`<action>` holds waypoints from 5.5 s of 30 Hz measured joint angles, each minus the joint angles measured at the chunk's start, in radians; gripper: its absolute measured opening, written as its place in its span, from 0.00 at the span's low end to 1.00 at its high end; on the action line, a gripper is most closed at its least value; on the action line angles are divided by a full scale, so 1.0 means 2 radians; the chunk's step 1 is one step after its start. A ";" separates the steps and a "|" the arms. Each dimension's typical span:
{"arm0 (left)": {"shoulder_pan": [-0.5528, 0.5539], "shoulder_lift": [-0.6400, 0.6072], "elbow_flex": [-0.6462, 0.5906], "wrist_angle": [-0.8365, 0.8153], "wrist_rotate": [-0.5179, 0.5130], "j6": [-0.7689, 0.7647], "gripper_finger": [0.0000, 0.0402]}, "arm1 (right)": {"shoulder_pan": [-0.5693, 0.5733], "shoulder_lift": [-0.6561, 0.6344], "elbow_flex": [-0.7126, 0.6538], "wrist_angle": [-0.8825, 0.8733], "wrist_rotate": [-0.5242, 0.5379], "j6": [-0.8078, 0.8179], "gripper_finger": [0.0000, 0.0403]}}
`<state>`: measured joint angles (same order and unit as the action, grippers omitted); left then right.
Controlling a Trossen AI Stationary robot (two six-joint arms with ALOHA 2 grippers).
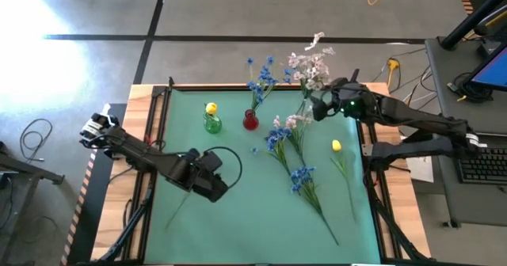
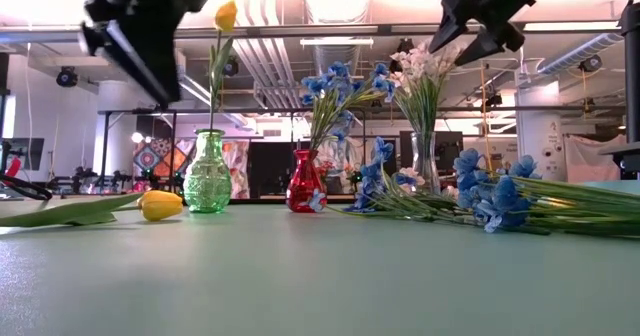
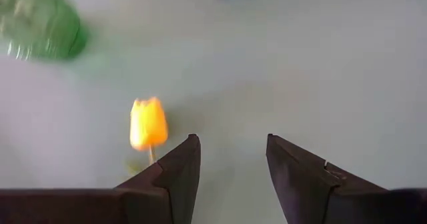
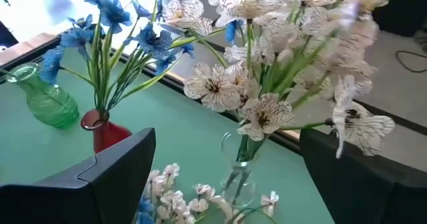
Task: Sort flowers into vase by color
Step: Put the left white flower into the transparent vase, then put the left yellow flower into the green vase
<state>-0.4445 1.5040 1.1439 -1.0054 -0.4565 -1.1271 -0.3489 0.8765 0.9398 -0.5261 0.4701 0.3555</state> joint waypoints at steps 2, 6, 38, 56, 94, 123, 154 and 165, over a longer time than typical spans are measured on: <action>-0.005 0.000 0.000 -0.013 0.018 -0.020 0.40 | 0.000 -0.006 0.000 -0.009 -0.002 0.006 0.90; -0.014 0.001 -0.001 -0.032 0.032 -0.056 0.45 | 0.000 -0.019 0.000 -0.032 -0.004 0.022 0.90; -0.032 0.115 -0.072 -0.038 0.117 -0.148 0.37 | 0.068 -0.032 0.000 -0.091 -0.004 0.056 0.90; -0.033 0.091 -0.136 0.044 0.114 -0.155 0.13 | 0.082 -0.032 0.000 -0.091 -0.004 0.058 0.90; -0.138 -0.149 0.000 0.329 -0.292 0.429 0.00 | 0.163 -0.032 0.000 -0.083 -0.003 0.059 0.90; -0.019 -0.311 -0.113 0.718 -0.229 0.889 0.00 | 0.163 -0.032 -0.003 -0.071 -0.003 0.058 0.90; 0.288 -0.419 -0.398 0.954 -0.116 0.719 0.00 | 0.163 -0.032 -0.003 -0.063 0.001 0.062 0.90; 0.293 -0.383 -0.413 0.954 -0.115 0.713 0.00 | 0.163 -0.032 -0.003 -0.063 0.001 0.062 0.90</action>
<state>0.1421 0.7379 0.3174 0.9022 -0.6872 0.2985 -0.0238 0.8135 0.9333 -0.6529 0.4725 0.4789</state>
